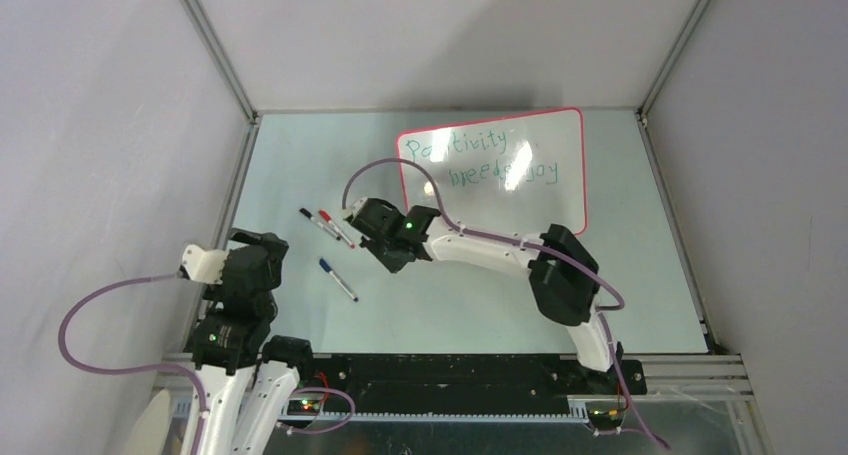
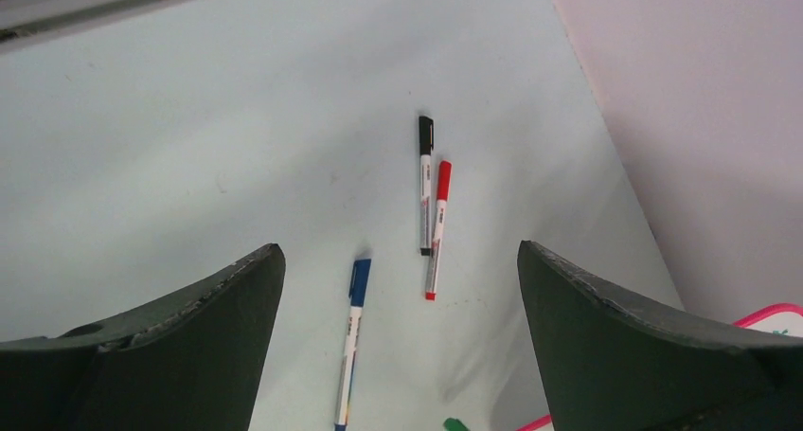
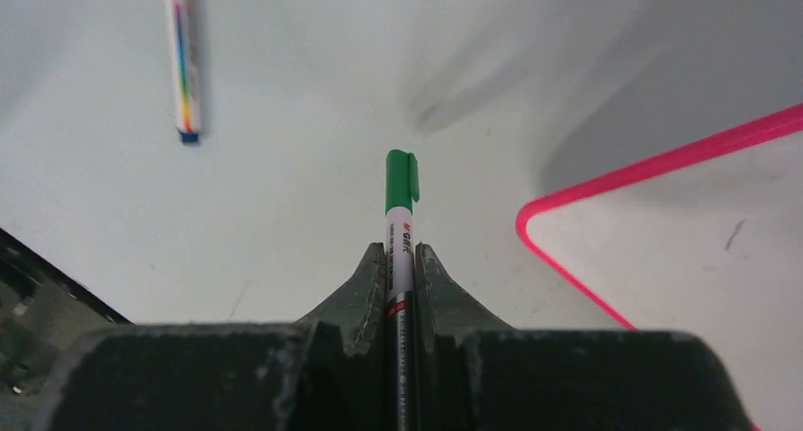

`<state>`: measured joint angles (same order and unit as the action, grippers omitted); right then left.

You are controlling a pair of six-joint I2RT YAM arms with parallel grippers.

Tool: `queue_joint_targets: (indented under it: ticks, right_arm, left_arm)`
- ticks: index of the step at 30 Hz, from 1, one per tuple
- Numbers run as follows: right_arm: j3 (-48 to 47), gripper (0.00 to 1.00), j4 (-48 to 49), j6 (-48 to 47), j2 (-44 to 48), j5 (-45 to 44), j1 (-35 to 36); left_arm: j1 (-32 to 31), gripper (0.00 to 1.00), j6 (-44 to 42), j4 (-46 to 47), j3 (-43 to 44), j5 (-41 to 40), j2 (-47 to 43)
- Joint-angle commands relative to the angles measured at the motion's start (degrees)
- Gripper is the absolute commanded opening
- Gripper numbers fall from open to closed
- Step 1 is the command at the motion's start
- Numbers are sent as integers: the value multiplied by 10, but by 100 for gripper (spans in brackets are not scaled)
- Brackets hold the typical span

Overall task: Write a sentence on the whiteboard
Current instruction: Put down the whiteboard marker at the center of the board, then reset both arms

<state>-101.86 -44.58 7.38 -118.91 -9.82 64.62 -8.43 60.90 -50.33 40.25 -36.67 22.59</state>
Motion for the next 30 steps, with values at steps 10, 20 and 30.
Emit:
queue_joint_targets:
  ticks: [10,20,30]
  right_arm:
    - [79,2,383,23,37,11,18]
    - [43,32,415,28,-7,43,5]
    - [164,78,457,42,109,15,-5]
  left_arm:
    - [5,99,-149,54,21,-29,-36]
    - [5,99,-190,73,24,-13,-46]
    - [4,99,-256,144,-9,80,-42]
